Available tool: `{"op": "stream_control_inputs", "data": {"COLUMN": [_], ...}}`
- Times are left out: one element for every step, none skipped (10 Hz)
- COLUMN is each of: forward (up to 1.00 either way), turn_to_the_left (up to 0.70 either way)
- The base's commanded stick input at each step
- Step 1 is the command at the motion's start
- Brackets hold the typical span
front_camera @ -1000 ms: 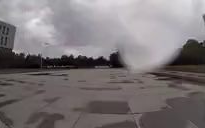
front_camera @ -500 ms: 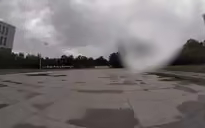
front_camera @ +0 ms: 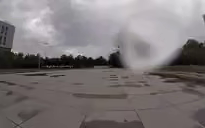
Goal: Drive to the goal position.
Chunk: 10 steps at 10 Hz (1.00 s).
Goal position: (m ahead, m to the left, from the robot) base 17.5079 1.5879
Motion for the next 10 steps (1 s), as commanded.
{"op": "stream_control_inputs", "data": {"forward": [0.70, 0.70, 0.70, 0.70, 0.70, 0.70, 0.70, 0.70, 0.70, 0.70], "turn_to_the_left": [0.00, 0.00, 0.00, 0.00, 0.00, 0.00, 0.00, 0.00, 0.00, 0.00]}}
